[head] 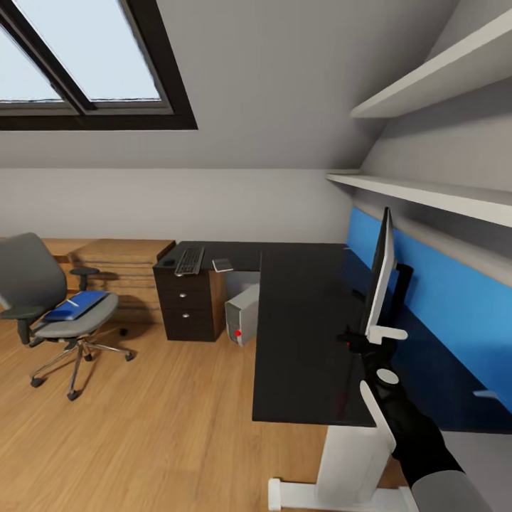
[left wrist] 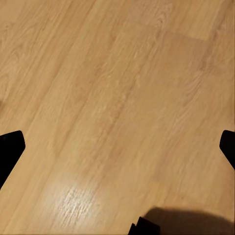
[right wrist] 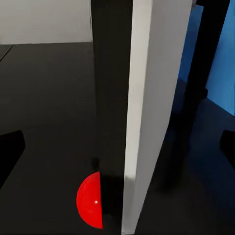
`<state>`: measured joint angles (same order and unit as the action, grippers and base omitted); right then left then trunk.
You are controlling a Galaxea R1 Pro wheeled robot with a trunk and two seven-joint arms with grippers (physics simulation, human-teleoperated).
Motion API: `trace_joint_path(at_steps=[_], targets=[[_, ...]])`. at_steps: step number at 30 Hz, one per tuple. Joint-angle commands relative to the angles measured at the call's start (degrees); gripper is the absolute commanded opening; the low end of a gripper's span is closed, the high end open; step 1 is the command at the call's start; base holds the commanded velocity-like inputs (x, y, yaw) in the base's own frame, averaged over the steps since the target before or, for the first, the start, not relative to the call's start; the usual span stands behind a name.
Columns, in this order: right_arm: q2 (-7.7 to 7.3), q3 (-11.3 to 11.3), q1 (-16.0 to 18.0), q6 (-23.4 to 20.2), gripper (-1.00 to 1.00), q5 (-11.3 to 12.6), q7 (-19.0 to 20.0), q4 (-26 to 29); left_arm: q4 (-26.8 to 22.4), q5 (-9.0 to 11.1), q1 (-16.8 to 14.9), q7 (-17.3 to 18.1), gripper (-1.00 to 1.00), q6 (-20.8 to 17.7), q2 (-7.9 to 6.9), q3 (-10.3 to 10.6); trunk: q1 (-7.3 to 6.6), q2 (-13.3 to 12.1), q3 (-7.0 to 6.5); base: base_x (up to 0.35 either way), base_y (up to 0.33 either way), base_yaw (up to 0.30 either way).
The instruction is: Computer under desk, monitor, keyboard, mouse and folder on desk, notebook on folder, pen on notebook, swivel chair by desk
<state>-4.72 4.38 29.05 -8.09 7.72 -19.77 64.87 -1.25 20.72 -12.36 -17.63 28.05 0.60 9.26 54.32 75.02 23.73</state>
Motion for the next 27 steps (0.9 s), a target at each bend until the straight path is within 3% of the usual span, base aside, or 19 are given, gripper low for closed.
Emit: trace_joint_path(at_steps=[1,11,21,27], targets=[[-0.10,0.23,0.04,-0.13,1.00,0.46,-0.52,0.08,0.02,0.28,-0.04,-0.33,1.00,0.13,0.02,0.50,0.01,0.03,0.07,0.072,0.007,0.000],[-0.40,0.11,0.04,0.00,1.00,0.37,-0.62,0.17,0.02,0.28,-0.04,-0.30,1.00,-0.03,0.07,0.50,0.01,0.03,0.07,0.183,0.001,0.000],[-0.47,-0.06,0.04,0.01,1.00,0.37,-0.62,0.17,0.02,0.28,-0.04,-0.30,1.00,-0.17,0.08,0.50,0.01,0.03,0.05,0.018,0.000,-0.004],[-0.47,-0.78,0.04,0.01,1.00,0.37,-0.62,0.10,0.02,0.28,-0.04,-0.30,1.00,-0.19,0.10,0.50,0.01,0.03,-0.27,0.000,0.000,-0.146]])
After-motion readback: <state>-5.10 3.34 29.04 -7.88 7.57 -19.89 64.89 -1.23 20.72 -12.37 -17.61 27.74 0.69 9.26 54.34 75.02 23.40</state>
